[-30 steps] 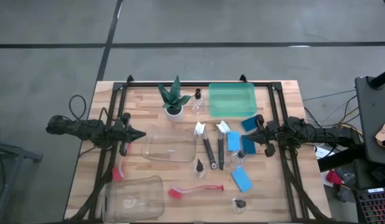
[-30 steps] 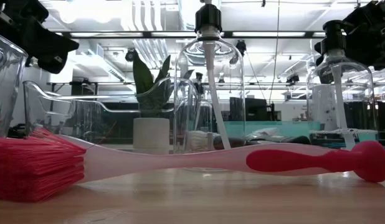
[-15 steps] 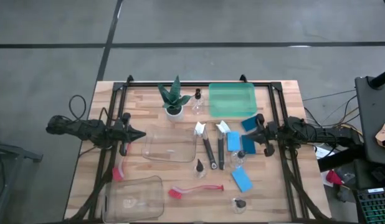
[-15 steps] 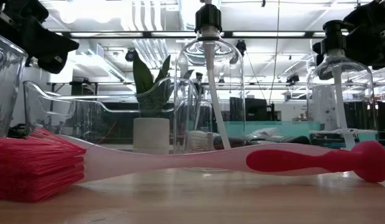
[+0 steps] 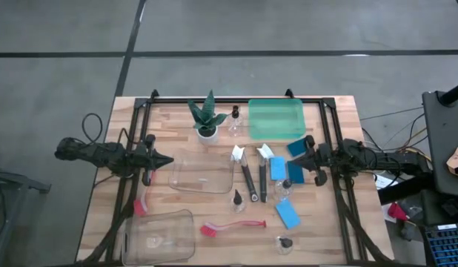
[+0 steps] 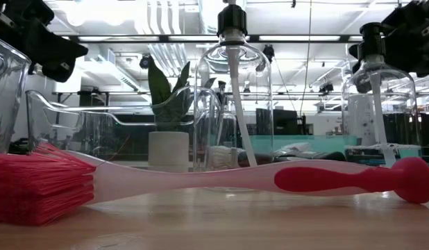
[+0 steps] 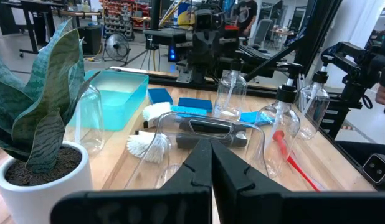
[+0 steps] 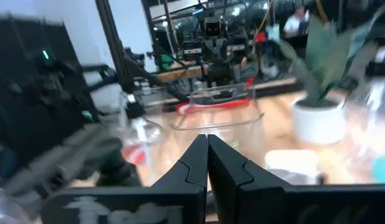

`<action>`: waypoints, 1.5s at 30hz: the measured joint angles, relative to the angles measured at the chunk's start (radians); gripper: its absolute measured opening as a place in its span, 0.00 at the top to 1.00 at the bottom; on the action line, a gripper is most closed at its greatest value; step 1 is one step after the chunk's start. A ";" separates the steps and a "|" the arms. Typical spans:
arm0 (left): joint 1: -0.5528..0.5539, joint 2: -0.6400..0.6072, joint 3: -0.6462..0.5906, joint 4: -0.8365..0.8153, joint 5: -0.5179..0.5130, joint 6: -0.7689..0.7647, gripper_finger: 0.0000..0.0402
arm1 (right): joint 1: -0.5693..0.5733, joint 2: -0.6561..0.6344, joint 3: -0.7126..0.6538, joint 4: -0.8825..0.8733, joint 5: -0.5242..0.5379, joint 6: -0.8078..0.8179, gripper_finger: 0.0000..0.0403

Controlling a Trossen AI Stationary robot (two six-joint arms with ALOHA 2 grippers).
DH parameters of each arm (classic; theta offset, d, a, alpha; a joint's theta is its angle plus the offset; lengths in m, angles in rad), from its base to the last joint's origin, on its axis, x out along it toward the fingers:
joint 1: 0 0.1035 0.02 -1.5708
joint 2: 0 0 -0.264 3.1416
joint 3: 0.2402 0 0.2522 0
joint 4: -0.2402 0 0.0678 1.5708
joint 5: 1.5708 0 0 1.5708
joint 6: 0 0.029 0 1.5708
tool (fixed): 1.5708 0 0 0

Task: Pick & Place Kitchen Sink Supplies
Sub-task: Put the transparent soap dispenser into the blue bin

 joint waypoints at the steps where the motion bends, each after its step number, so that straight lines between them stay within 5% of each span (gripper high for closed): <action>1: 0.000 0.000 0.000 0.000 0.000 0.000 1.00 | 0.000 0.000 0.000 -0.003 -0.005 0.058 0.98; 9: 0.000 0.000 0.000 0.000 0.000 0.000 1.00 | 0.000 -0.002 0.003 0.120 -0.103 0.143 0.96; 16: 0.000 0.000 0.000 0.000 0.000 0.000 1.00 | 0.024 0.000 0.068 0.107 -0.162 0.168 0.79; 30: 0.000 0.000 0.000 0.000 0.000 0.000 1.00 | 0.067 0.001 0.250 -0.361 -0.179 0.096 0.37; 45: 0.000 0.000 0.000 0.000 0.000 0.000 1.00 | 0.182 0.021 0.163 -0.350 -0.069 0.134 0.32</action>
